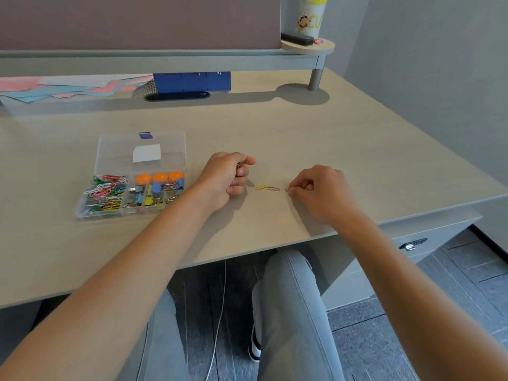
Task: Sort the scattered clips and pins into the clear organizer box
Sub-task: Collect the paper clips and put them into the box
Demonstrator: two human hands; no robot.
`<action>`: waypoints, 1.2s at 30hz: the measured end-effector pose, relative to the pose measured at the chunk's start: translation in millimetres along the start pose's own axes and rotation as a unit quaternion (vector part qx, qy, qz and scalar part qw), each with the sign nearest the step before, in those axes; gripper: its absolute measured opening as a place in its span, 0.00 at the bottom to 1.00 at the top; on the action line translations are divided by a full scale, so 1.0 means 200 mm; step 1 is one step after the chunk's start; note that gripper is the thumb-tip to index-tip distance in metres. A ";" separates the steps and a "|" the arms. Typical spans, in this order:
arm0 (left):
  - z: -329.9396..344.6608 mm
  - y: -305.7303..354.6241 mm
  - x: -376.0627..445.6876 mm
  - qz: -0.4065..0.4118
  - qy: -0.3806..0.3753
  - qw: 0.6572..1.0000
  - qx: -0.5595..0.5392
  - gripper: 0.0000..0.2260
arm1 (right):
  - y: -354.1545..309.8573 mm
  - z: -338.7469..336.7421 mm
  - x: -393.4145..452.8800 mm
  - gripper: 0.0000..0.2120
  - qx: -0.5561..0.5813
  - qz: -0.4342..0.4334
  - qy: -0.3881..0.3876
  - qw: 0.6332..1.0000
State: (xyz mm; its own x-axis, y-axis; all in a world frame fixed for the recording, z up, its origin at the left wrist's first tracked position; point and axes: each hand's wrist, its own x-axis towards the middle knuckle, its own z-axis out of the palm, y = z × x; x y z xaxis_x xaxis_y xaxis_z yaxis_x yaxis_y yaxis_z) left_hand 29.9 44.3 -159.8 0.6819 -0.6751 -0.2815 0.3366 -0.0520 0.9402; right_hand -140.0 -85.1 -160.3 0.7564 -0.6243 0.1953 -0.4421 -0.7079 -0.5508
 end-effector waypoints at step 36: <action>0.03 0.08 -0.06 -0.108 0.043 0.941 -0.319 0.15 | -0.08 0.08 0.04 0.02 0.061 -0.017 -0.037 0.997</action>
State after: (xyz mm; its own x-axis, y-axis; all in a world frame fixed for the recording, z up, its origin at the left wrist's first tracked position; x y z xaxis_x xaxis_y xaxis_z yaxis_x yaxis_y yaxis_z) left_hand 22.5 47.2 -140.2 0.5939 -0.6366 -0.4920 0.7755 0.2900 0.5609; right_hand -118.6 -74.0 -162.3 0.8058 -0.5707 0.1579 -0.3566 -0.6806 -0.6400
